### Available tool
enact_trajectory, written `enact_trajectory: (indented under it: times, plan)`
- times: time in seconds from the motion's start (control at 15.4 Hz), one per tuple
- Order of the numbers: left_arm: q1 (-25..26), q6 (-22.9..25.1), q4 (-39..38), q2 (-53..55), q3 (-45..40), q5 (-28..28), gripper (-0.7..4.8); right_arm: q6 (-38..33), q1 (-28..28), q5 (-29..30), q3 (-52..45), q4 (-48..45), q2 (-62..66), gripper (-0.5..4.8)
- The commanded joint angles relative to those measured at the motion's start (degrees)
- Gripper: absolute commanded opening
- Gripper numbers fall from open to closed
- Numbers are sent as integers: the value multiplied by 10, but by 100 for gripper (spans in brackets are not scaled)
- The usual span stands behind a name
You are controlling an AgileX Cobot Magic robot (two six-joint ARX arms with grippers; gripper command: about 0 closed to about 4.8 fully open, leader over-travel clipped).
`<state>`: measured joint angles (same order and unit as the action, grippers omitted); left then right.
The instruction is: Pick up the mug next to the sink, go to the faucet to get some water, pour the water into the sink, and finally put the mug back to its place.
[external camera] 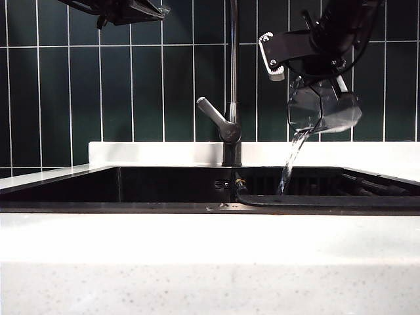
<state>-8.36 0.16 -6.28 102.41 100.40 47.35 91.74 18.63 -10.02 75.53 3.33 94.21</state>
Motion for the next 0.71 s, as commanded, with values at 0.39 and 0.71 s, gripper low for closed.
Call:
enact_trajectory:
  times: [0.39, 0.71]
  plan:
    - [0, -2, -16, -4, 1, 4, -6, 86, 18, -6, 4, -54, -7, -2]
    - [0, -2, -18, -5, 1, 4, -6, 124, 18, -6, 4, -75, -7, -2]
